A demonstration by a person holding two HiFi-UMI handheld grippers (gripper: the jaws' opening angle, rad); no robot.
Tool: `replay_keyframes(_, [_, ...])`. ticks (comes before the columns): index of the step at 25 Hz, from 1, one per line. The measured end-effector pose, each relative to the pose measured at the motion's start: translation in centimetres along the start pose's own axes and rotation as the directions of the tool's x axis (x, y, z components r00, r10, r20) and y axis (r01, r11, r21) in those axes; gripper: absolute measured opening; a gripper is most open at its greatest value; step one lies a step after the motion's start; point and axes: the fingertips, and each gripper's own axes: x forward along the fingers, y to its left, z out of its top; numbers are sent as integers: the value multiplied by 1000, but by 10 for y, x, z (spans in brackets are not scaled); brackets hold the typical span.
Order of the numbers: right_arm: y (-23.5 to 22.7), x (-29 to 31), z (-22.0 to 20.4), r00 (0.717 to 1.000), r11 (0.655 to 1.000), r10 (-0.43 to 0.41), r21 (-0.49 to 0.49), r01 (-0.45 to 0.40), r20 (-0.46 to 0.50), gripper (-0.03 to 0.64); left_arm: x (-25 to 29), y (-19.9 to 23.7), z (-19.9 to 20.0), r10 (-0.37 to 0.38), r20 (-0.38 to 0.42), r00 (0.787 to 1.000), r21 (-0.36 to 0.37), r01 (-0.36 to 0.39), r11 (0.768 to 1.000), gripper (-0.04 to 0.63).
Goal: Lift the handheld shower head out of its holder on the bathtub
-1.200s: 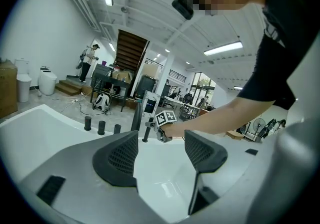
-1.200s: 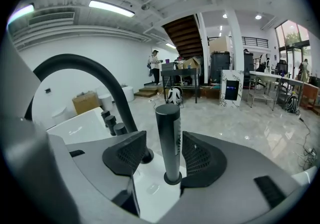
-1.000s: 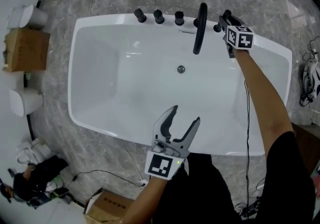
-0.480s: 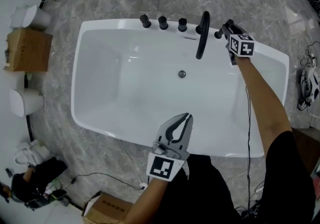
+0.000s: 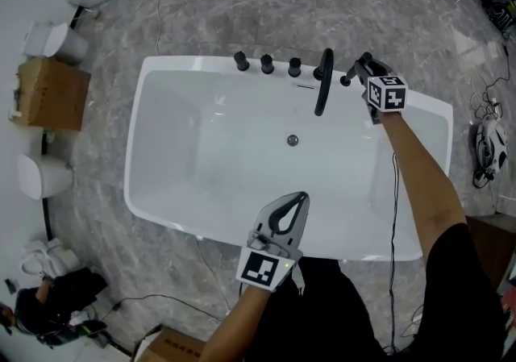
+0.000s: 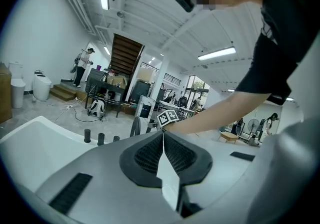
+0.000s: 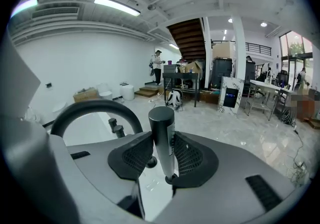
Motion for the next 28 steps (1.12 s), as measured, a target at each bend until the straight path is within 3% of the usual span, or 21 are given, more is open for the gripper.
replay_keyframes(12, [17,-74,83,999,999,-15,-50,16,32,120,-39,-10,68,-21,59,998,95,16,995,8])
replay_keyframes(28, [66,-160,190,992,995,-32,-93,43,124,120,-113,14,122,28,126,992,129,-45,991,8])
